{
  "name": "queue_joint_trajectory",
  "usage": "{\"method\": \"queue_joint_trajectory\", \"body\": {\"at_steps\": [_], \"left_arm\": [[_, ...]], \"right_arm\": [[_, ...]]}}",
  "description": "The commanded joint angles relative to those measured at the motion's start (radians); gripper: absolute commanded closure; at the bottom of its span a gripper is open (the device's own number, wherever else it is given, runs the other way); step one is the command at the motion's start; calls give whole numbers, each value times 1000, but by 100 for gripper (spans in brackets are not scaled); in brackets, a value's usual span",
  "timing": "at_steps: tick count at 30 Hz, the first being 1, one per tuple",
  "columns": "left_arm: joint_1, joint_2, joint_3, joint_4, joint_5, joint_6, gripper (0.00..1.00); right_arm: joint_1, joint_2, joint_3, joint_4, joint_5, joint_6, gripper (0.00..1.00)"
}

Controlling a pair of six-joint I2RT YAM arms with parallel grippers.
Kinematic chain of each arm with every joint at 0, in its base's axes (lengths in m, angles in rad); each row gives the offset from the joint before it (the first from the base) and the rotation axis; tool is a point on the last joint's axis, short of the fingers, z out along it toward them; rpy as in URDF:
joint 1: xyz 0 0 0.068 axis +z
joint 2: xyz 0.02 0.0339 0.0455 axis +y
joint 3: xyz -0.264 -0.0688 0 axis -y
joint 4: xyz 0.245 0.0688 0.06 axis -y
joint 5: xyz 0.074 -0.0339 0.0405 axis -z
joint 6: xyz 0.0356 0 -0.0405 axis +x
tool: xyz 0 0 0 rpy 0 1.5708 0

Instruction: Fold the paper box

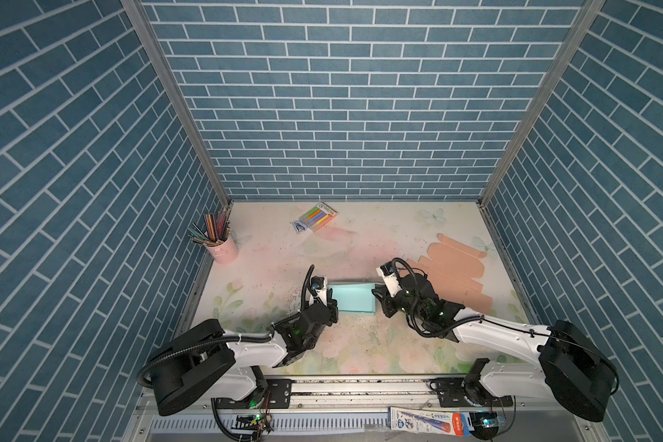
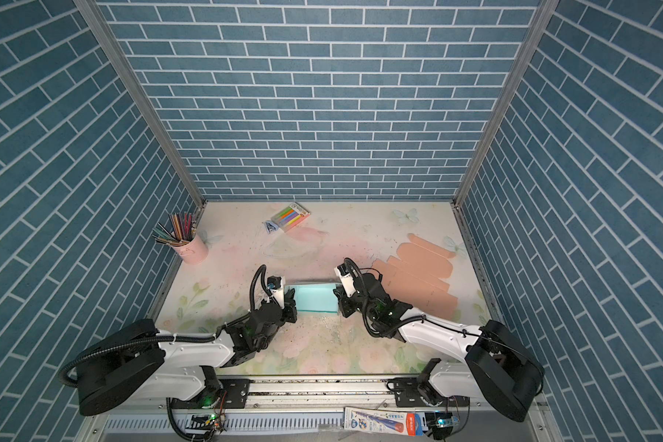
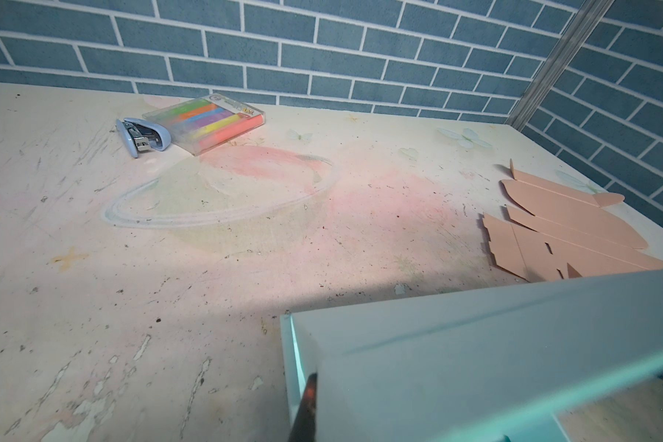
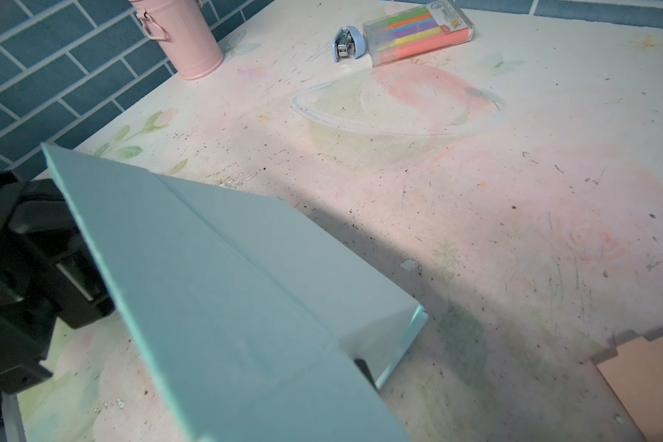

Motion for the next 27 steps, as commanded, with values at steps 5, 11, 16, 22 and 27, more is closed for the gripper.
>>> {"method": "queue_joint_trajectory", "body": {"at_steps": [5,11,16,22,27], "left_arm": [[-50,-40,46,-123,46,-35,93],[-60,-39,101,-245,33,-97,93],[-61,-32,186,-406,40,-173,93],[-62,-37,197,-422,67,-204,93],[-63,-50,111,-294,76,-170,93]], "right_arm": [[22,10,-3,69,-65,35,86],[25,5,1,71,-81,41,86],[32,6,4,61,-69,35,85],[46,31,8,42,-36,26,85],[51,24,-3,34,-10,28,85]]}}
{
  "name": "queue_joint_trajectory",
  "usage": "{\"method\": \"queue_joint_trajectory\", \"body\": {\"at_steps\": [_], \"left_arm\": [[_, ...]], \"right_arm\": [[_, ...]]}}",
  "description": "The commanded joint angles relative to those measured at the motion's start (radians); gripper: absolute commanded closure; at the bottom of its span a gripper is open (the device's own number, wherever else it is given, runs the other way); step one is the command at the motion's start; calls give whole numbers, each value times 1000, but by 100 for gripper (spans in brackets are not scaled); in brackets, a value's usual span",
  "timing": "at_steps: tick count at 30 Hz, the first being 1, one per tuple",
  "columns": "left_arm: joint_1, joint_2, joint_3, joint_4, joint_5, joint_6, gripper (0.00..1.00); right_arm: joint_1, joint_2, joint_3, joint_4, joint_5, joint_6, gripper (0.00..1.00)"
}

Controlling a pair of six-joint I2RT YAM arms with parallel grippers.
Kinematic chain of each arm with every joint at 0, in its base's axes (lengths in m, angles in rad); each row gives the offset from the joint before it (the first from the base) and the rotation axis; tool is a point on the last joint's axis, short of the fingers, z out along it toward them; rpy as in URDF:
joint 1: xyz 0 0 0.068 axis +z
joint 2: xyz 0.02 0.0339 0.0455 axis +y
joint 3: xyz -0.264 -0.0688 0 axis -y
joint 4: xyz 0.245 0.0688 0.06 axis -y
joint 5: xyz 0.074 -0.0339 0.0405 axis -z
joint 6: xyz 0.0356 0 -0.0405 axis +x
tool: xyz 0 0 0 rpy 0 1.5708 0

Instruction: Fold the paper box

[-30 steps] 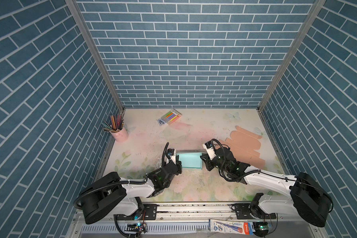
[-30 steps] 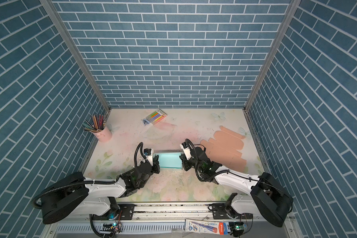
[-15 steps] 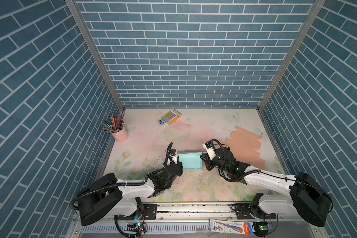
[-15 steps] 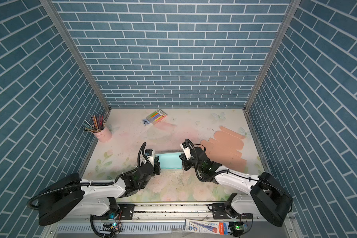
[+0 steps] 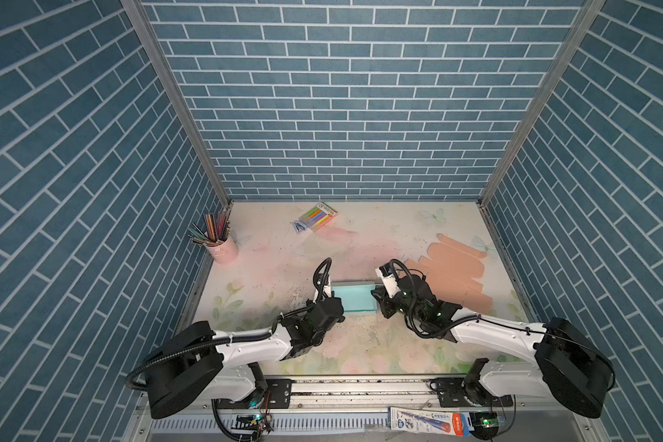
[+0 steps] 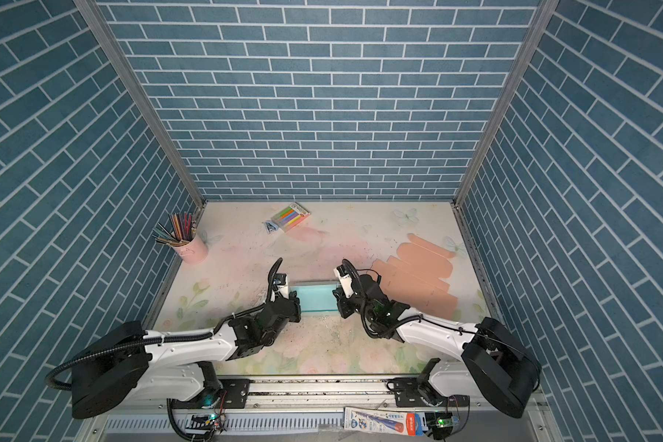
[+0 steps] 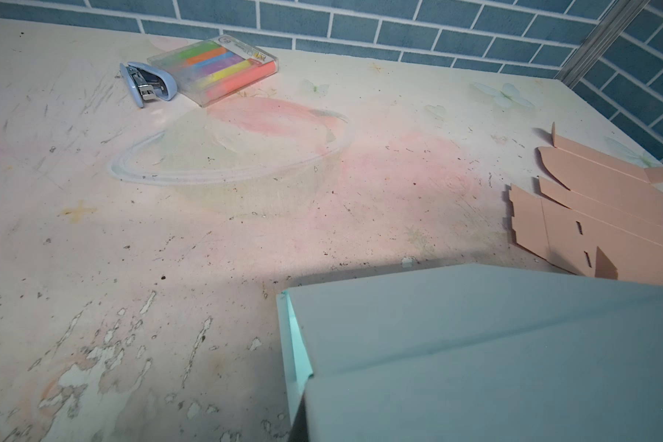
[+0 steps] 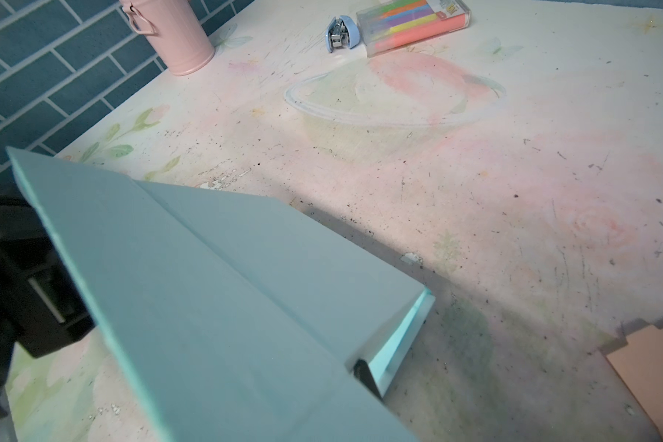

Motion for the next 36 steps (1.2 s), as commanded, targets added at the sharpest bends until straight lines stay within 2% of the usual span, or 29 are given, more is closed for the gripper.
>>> {"method": "queue_joint_trajectory", "body": {"at_steps": [1,13,15,17,21,24,28,33,36], "left_arm": [[-30,-8,-52,115,93,5,93],[-61,63,-98,189,41,16,93],[-62,73,-94,187,36,8,93],[-62,80,-92,186,34,2,93],[-61,86,-84,182,37,0,92],[-61,92,-80,173,31,-4,92],[-62,103,-84,183,37,-7,92],[-63,116,-80,178,32,-6,92],[-63,136,-68,171,27,0,91]], "right_arm": [[31,-2,-8,26,-39,10,85],[32,-54,-108,23,-16,65,83],[33,-80,-131,21,-3,93,79],[32,-115,-158,24,6,101,66],[33,-222,-222,22,52,104,50],[33,-323,-267,32,81,96,45],[33,-445,-280,49,26,3,45],[37,-609,-282,116,-147,-128,45],[40,-662,-245,109,-163,-174,45]]}}
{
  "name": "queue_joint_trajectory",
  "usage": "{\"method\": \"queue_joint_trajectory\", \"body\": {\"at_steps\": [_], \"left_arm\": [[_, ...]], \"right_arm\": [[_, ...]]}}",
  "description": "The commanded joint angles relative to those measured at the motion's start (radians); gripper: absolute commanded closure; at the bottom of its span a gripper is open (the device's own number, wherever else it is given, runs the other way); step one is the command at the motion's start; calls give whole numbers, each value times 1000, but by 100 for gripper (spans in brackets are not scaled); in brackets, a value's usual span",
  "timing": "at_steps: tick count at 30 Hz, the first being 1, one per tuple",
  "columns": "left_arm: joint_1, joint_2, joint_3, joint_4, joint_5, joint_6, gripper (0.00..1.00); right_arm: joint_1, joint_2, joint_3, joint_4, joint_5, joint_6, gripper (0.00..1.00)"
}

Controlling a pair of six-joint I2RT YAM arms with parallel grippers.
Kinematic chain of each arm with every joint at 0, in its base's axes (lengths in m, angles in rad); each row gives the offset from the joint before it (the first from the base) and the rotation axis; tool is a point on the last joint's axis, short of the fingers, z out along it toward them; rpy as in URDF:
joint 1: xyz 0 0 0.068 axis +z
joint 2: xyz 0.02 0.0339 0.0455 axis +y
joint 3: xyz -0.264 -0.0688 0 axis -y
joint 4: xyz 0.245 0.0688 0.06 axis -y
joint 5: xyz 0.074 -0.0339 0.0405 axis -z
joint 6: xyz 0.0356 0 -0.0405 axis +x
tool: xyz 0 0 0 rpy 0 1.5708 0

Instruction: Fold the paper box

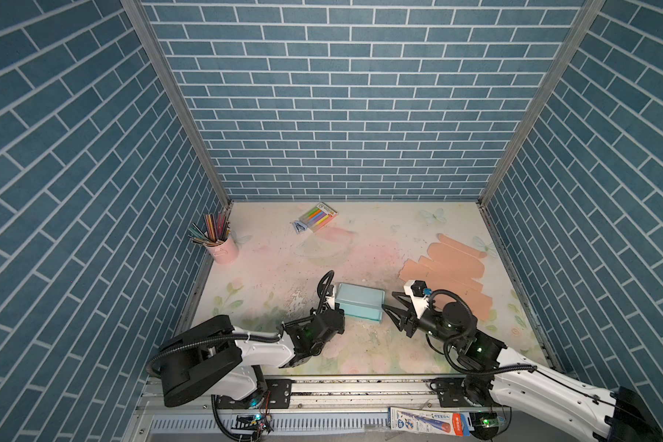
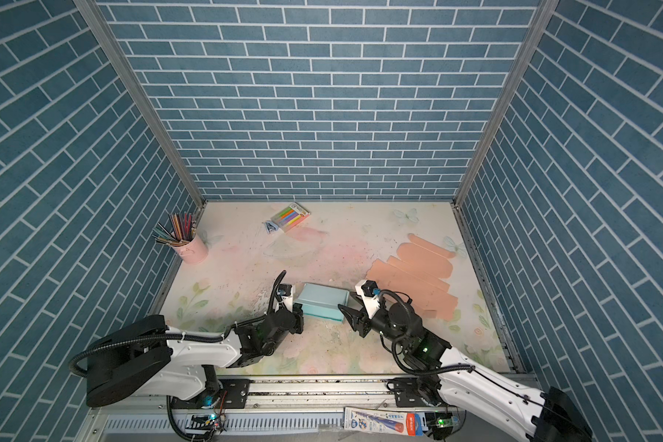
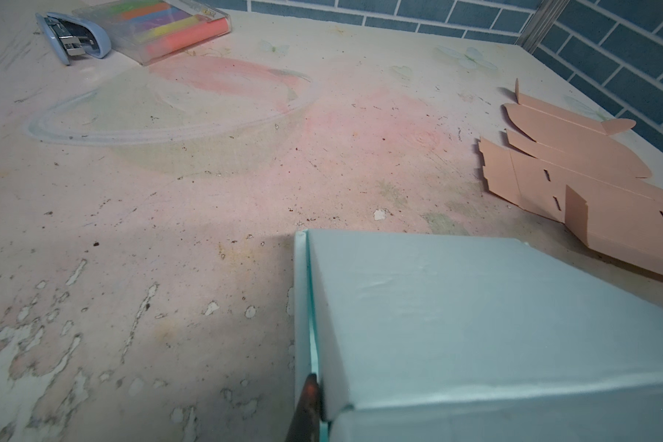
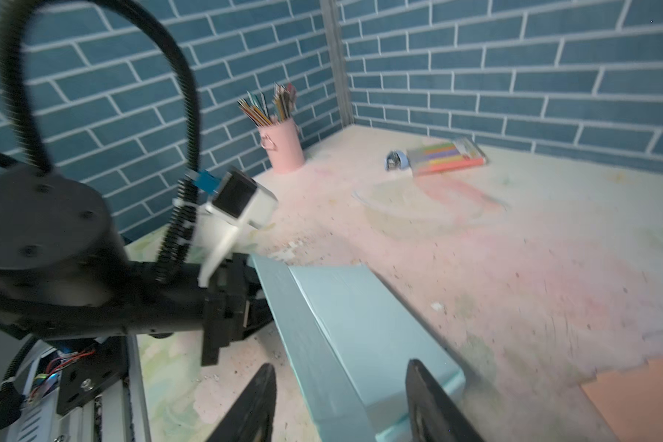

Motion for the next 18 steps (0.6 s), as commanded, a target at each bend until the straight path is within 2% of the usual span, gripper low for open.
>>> {"method": "queue_joint_trajectory", "body": {"at_steps": [1,2,5,7,9,11,14,16,18], "left_arm": [[-8,34,17,-24,-6,-19,91],[-9,38,17,-19,-3,-20,91],[-12,52,21,-3,4,-23,90],[-18,60,31,-8,5,-20,89],[-25,64,41,-16,7,-18,88],[-27,61,47,-27,12,-16,87],[-30,48,44,-31,32,-13,84],[-32,35,38,-39,56,-6,75],[-35,16,34,-59,97,7,60]], "right_arm": [[7,-38,56,25,-57,-105,45],[6,-31,70,16,-30,-108,43],[5,65,135,-53,156,-88,41],[-7,203,214,-144,206,-99,42],[-11,341,291,-237,249,-60,46],[-10,439,340,-272,214,-55,50],[-12,509,330,-212,185,-18,51],[-11,531,315,-173,171,2,51],[-11,547,309,-157,167,14,51]]}}
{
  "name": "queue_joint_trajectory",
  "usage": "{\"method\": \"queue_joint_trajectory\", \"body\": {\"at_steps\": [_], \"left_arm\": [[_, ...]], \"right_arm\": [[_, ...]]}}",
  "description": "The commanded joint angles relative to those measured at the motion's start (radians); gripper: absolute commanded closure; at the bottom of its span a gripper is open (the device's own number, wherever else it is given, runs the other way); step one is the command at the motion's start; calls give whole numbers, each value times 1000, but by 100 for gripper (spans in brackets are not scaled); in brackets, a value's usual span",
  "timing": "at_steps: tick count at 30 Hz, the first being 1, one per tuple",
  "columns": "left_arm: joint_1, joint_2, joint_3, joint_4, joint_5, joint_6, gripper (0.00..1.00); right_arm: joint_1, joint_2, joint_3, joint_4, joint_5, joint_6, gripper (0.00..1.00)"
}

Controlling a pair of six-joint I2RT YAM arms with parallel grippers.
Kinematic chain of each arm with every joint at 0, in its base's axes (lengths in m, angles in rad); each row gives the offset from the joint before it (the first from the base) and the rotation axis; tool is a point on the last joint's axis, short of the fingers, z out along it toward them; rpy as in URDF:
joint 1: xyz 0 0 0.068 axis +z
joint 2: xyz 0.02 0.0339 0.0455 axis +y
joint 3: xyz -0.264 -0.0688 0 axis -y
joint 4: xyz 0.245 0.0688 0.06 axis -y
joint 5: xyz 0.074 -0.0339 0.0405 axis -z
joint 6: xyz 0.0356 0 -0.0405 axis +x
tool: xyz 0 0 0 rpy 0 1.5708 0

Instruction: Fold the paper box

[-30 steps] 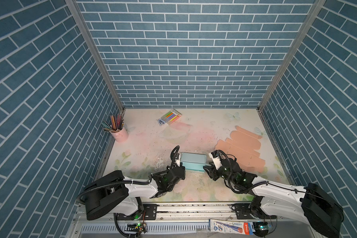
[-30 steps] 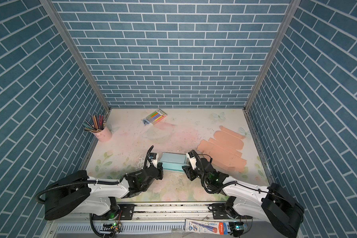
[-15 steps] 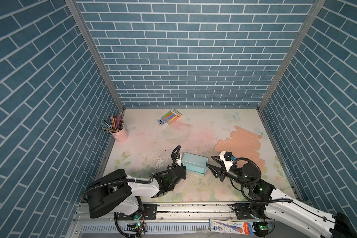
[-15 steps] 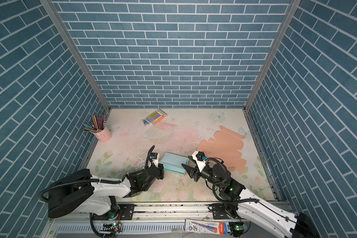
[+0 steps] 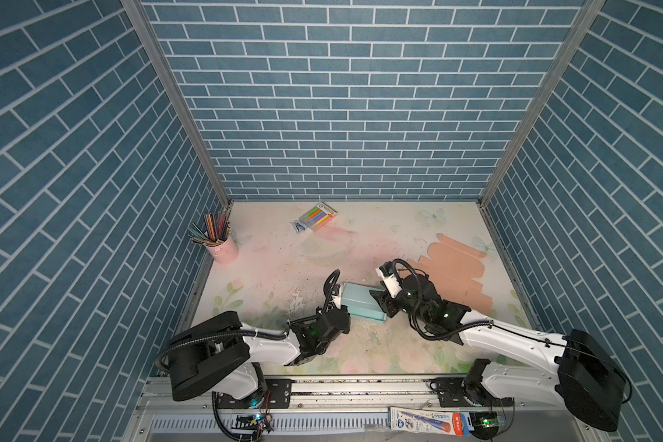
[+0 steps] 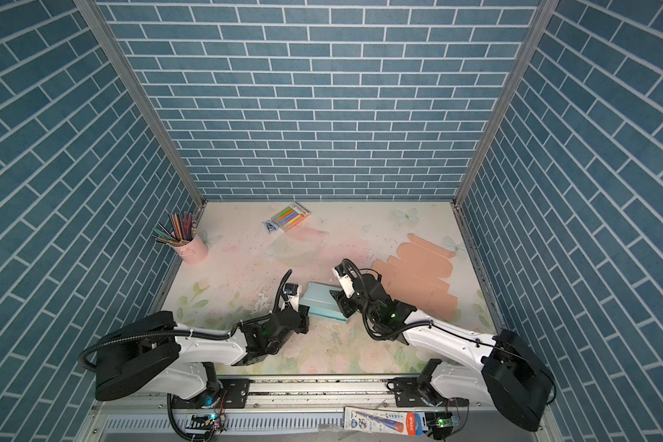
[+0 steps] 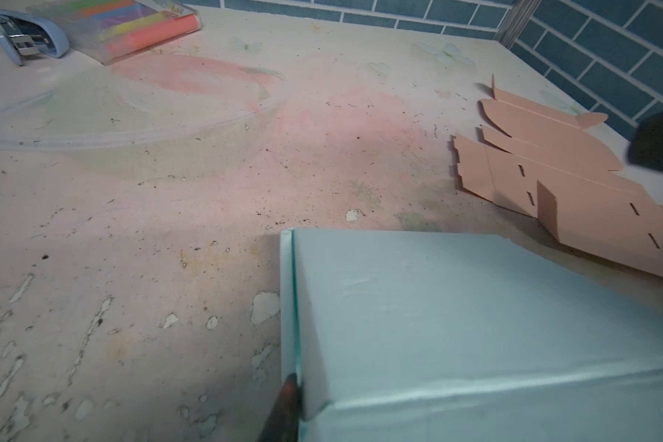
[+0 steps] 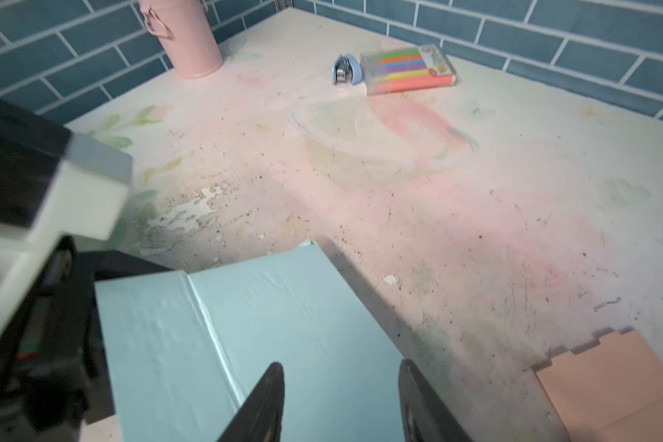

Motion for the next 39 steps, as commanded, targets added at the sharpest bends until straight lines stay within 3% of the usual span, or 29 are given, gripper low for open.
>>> {"method": "queue_joint_trajectory", "body": {"at_steps": [1,4,5,11,16,21,26,30,35,39], "left_arm": [[-13,-31,-5,-82,79,8,50],[-21,-85,-9,-160,140,9,15],[-22,-110,-12,-193,152,4,12],[-19,-327,-4,-455,197,-2,12],[-13,-497,50,-577,322,84,12],[55,-553,159,-656,424,145,12],[210,-454,232,-657,462,97,12],[302,-316,240,-551,513,59,12],[313,-149,265,-448,552,58,31],[317,-47,258,-404,559,59,39]], "right_arm": [[-3,17,-4,28,0,49,51],[-2,39,-9,31,-1,52,51],[-2,46,-10,32,-2,52,51],[-3,70,-32,55,-8,59,51],[-7,105,-30,55,-40,35,51],[-11,127,-40,55,-39,31,51],[-11,122,-57,79,-40,46,51],[-11,122,-58,79,-43,49,51],[-11,103,-69,65,-31,52,52],[-11,99,-77,67,-25,57,52]]}}
